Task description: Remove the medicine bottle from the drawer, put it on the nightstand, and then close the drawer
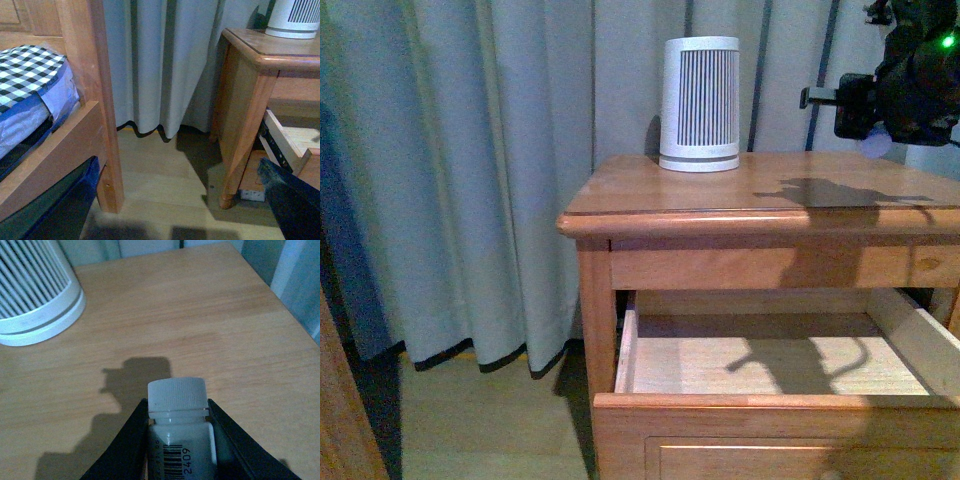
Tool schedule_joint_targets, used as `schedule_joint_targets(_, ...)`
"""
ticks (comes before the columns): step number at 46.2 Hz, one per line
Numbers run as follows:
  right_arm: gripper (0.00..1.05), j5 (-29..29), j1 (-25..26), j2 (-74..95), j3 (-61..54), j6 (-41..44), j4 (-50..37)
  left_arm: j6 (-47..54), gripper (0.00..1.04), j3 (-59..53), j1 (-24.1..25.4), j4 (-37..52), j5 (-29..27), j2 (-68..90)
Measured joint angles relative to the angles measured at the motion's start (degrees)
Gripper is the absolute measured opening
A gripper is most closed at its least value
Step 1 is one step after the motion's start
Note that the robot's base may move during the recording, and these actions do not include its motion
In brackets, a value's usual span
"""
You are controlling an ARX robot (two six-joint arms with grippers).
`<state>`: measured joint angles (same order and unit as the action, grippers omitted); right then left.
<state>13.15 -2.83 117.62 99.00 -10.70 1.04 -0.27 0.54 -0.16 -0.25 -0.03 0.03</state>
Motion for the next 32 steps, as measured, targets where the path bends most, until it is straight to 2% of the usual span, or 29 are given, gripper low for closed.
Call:
schedule_joint_targets(14,0.3,2.14,1.05,9.4,12.26,-0.46,6.56,0.0,0.98,0.0,0.0,0.0,0.0,0.0)
schedule_joint_targets(20,0.5,2.73,1.16,10.82,13.42,-0.39,7.45,0.0,0.98,0.0,0.0,-0.02,0.0,0.0)
schedule_joint_targets(32,0.87,1.51,1.57,9.42,12.0,-0.59,3.52,0.0,0.98,0.0,0.0,0.0,0.0,0.0)
